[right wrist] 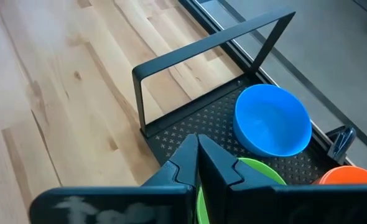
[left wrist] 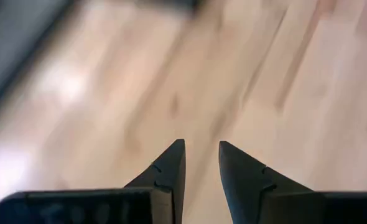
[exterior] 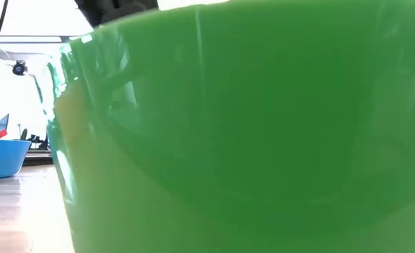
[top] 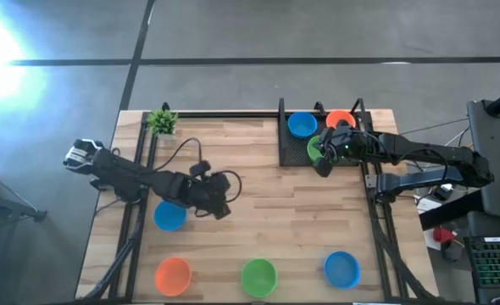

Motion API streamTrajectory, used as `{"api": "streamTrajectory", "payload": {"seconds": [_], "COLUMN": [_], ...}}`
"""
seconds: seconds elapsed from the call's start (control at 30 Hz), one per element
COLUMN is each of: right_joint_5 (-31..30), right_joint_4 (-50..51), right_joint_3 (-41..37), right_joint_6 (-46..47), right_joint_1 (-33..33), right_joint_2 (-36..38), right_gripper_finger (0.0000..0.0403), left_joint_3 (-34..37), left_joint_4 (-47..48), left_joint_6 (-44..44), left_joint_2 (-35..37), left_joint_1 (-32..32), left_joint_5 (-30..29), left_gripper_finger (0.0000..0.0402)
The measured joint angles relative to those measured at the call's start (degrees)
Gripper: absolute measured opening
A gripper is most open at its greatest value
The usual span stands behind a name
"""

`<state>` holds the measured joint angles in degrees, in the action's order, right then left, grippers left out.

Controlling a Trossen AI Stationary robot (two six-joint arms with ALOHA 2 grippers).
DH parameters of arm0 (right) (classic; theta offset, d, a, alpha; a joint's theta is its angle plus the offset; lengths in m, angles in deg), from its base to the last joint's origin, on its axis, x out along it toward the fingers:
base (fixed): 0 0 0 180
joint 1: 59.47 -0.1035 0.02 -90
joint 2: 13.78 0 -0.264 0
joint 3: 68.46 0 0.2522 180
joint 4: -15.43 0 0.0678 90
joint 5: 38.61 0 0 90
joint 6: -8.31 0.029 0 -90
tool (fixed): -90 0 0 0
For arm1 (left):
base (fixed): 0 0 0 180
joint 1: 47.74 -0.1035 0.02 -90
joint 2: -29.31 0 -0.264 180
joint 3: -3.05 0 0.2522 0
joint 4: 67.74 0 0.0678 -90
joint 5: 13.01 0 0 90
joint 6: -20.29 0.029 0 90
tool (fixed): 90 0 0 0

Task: Pick & Place Mini bowls
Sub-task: Stack the top blue bowl on top of the blue bowl on the shelf

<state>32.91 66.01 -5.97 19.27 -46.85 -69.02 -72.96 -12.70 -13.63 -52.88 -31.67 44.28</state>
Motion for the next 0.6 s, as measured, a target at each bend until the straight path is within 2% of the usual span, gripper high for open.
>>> {"api": "streamTrajectory", "payload": {"seconds": [0.17, 0.27, 0.47, 0.6], "right_joint_5": [0.2, 2.5, 9.8, 10.0], "right_joint_4": [-0.2, -0.4, -0.7, -1.7], "right_joint_3": [0.0, 0.0, 0.0, 0.0], "right_joint_6": [-1.7, -3.8, -6.7, -6.9], "right_joint_1": [0.0, 0.0, 0.0, 0.0], "right_joint_2": [0.0, 0.1, 0.1, 0.1], "right_gripper_finger": [0.0008, 0.0008, 0.0008, 0.0008], "left_joint_3": [0.8, 2.0, 5.5, 8.1], "left_joint_4": [12.5, 19.3, 22.6, 22.2], "left_joint_6": [-17.3, -25.6, -31.1, -34.2], "left_joint_2": [0.0, 0.0, 0.0, 0.0], "left_joint_1": [0.0, 0.0, 0.3, 0.4], "left_joint_5": [7.3, 11.8, 20.6, 23.5], "left_gripper_finger": [0.0092, 0.0092, 0.0092, 0.0092]}}
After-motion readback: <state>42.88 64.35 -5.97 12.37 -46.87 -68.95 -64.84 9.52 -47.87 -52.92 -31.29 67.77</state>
